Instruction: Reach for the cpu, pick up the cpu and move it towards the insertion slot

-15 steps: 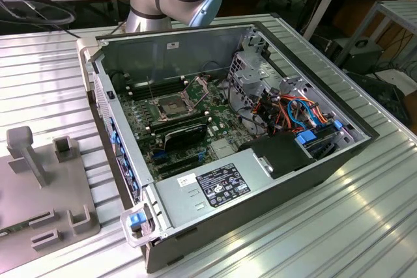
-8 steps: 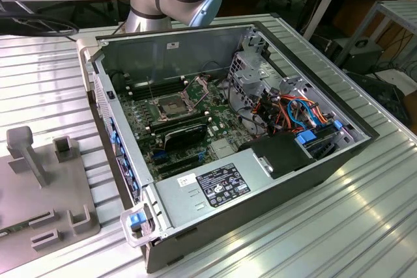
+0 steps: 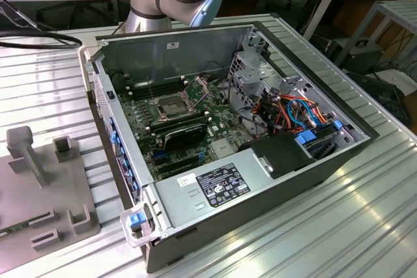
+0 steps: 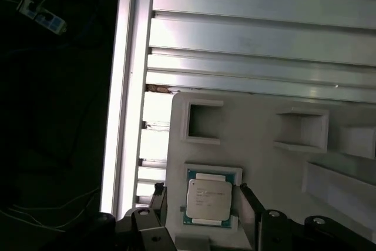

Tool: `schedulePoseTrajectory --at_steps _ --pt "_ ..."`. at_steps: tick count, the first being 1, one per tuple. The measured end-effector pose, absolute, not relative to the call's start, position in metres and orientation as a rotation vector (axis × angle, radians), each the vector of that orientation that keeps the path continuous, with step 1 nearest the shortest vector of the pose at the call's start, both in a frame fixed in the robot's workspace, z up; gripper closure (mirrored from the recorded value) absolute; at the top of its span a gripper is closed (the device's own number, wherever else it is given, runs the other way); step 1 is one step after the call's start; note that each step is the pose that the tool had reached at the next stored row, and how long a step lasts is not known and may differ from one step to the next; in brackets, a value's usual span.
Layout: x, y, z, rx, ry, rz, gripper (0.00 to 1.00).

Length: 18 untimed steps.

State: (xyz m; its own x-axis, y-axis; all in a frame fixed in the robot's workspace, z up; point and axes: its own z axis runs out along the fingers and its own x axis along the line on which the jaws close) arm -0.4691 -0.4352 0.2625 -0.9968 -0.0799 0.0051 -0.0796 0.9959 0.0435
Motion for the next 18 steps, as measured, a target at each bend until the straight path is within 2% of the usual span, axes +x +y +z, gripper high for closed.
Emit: schedulePoseTrajectory --at_steps 18 --pt "-0.4681 -0.4361 0.2565 0.124 -3.132 -0.068 0.4"
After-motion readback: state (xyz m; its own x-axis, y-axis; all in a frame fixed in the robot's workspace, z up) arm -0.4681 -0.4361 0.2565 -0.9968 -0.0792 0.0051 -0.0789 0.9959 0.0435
